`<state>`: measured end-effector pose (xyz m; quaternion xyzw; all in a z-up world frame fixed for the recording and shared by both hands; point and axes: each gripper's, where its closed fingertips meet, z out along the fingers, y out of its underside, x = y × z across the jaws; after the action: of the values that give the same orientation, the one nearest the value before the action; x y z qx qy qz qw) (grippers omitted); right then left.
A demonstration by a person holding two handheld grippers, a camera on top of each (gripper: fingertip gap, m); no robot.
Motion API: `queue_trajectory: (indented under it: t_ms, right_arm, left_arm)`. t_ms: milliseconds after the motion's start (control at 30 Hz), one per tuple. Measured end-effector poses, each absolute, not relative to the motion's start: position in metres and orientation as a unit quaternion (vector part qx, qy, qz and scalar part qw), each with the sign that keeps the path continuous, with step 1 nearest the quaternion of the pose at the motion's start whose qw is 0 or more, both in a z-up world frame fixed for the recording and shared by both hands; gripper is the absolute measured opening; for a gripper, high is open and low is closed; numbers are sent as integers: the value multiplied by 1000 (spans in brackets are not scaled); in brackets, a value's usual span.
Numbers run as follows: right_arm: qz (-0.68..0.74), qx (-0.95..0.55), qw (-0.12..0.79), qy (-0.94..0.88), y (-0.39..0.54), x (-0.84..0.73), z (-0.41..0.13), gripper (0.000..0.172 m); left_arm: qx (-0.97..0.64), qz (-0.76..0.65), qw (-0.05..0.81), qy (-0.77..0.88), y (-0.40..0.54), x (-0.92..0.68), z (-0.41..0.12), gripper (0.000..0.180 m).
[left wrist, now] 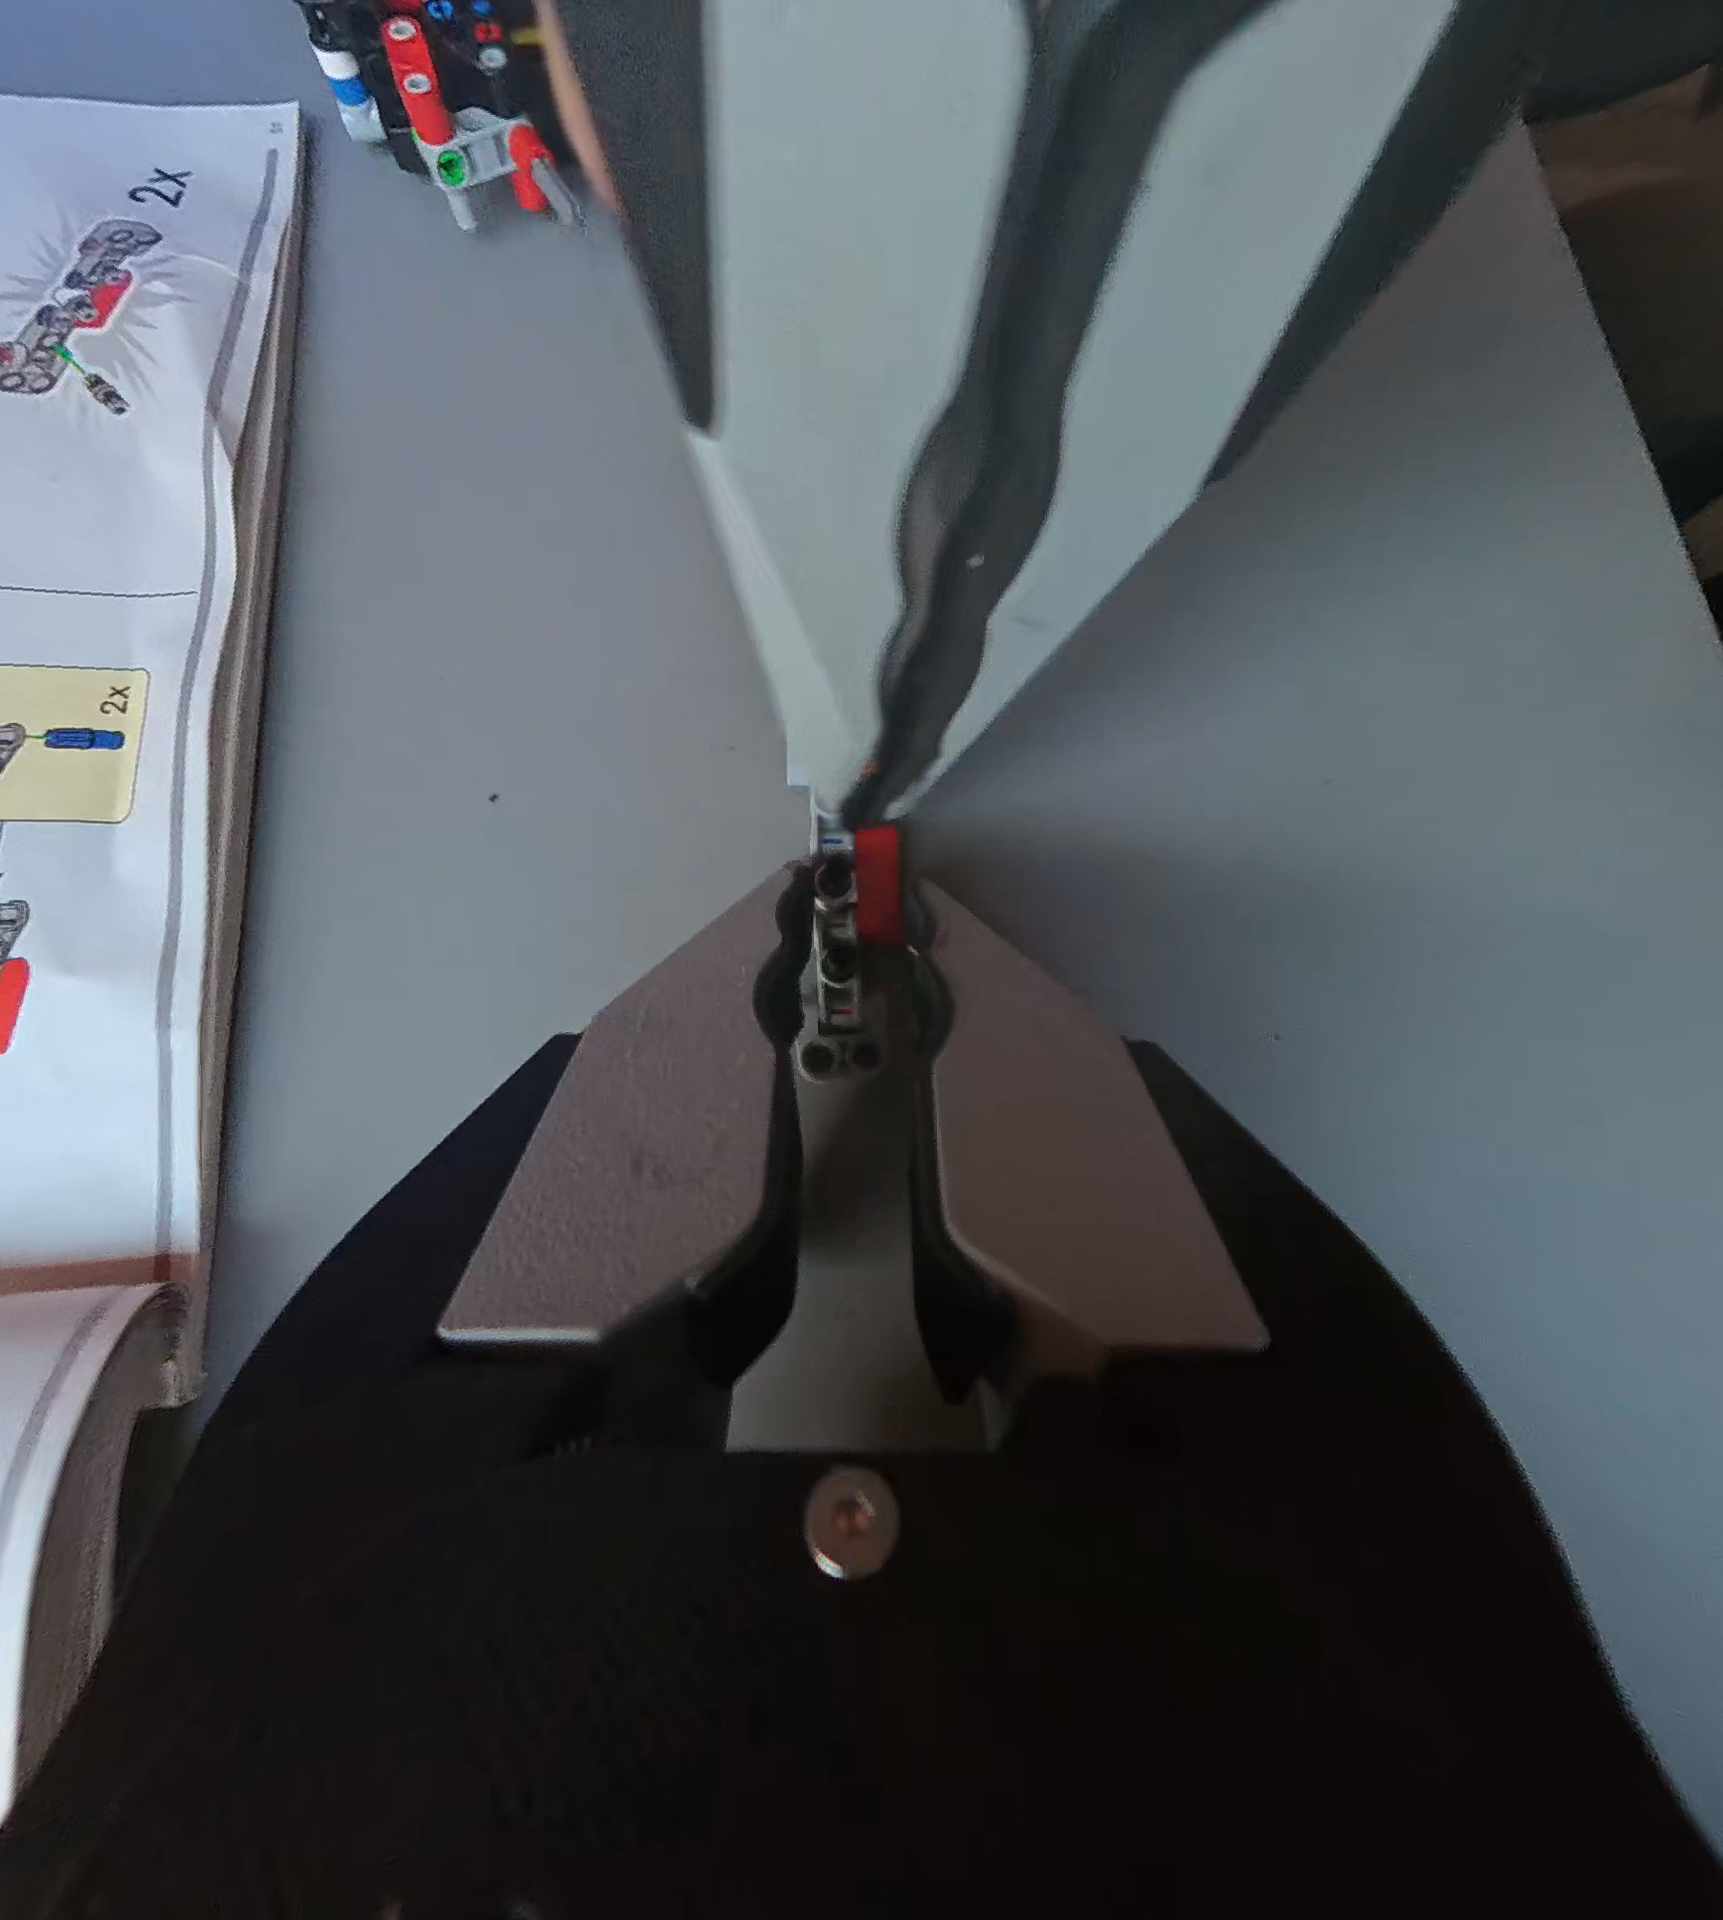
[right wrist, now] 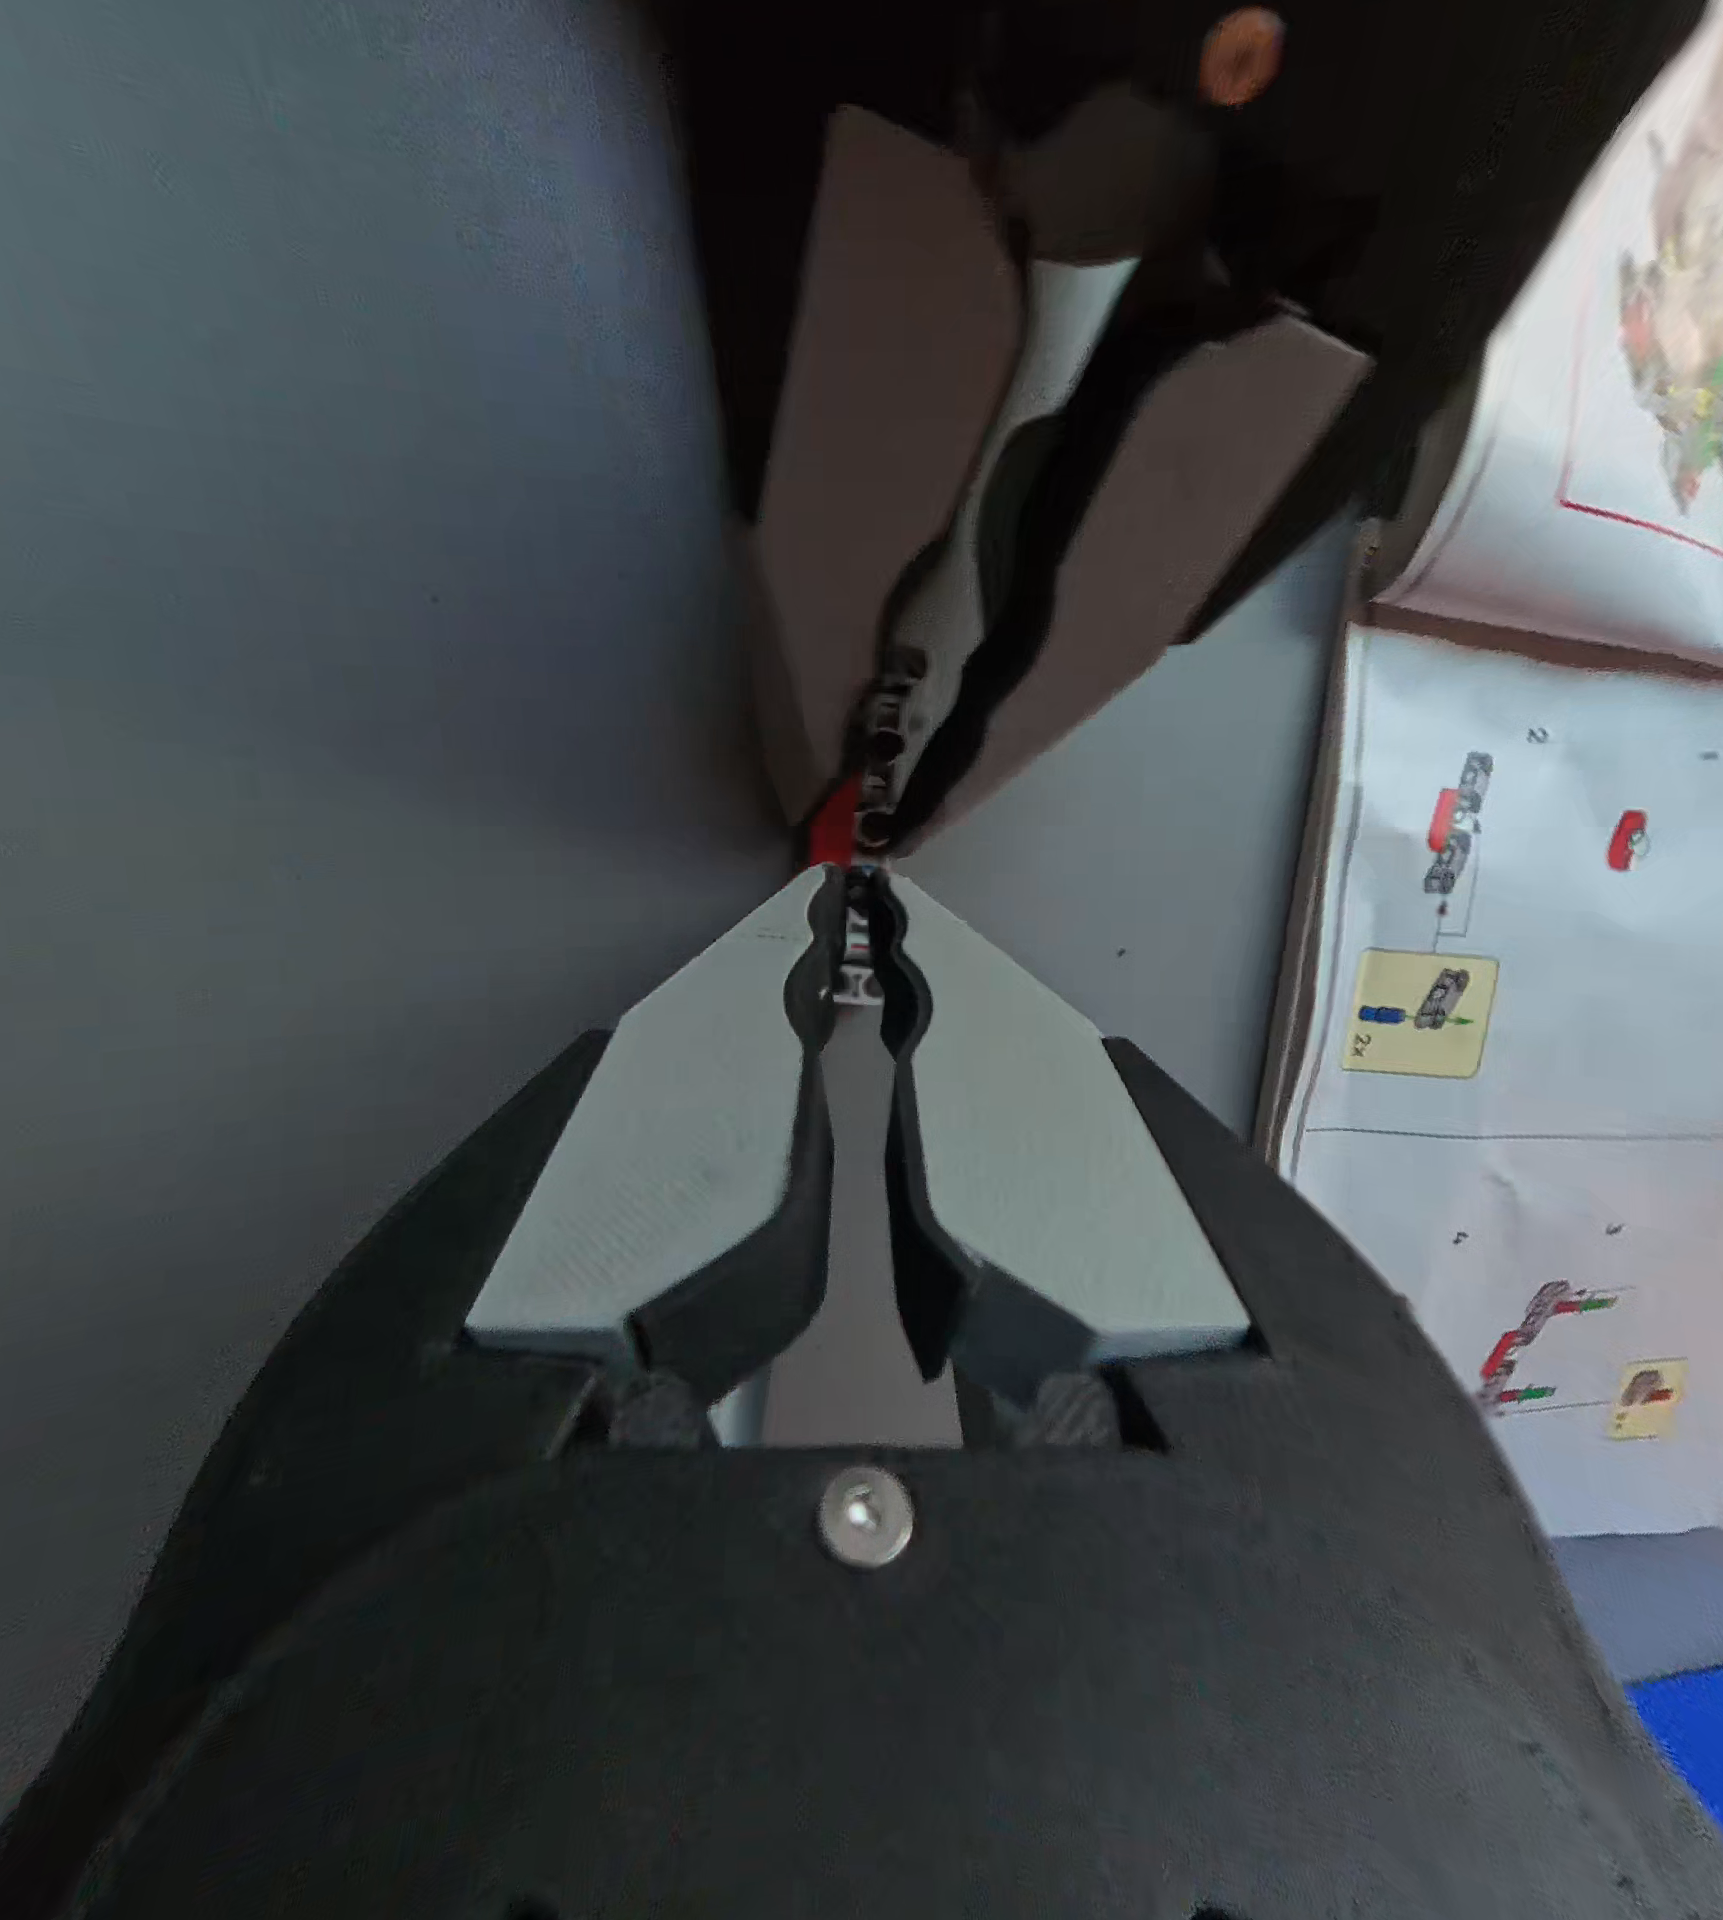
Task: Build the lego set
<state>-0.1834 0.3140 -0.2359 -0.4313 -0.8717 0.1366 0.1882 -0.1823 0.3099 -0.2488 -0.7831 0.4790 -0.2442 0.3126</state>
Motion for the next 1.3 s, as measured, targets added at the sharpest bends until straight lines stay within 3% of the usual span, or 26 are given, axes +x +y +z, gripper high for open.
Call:
queue_trajectory:
  t_ms: [233, 1300]
  right_arm:
    - [63, -359, 201, -909, 320, -182, -235, 1]
    - [60, -310, 155, -936, 318, -183, -240, 1]
  left_arm:
    - [-759, -271, 291, 515, 311, -187, -249, 14]
    - [-749, -279, 285, 530, 313, -188, -249, 14]
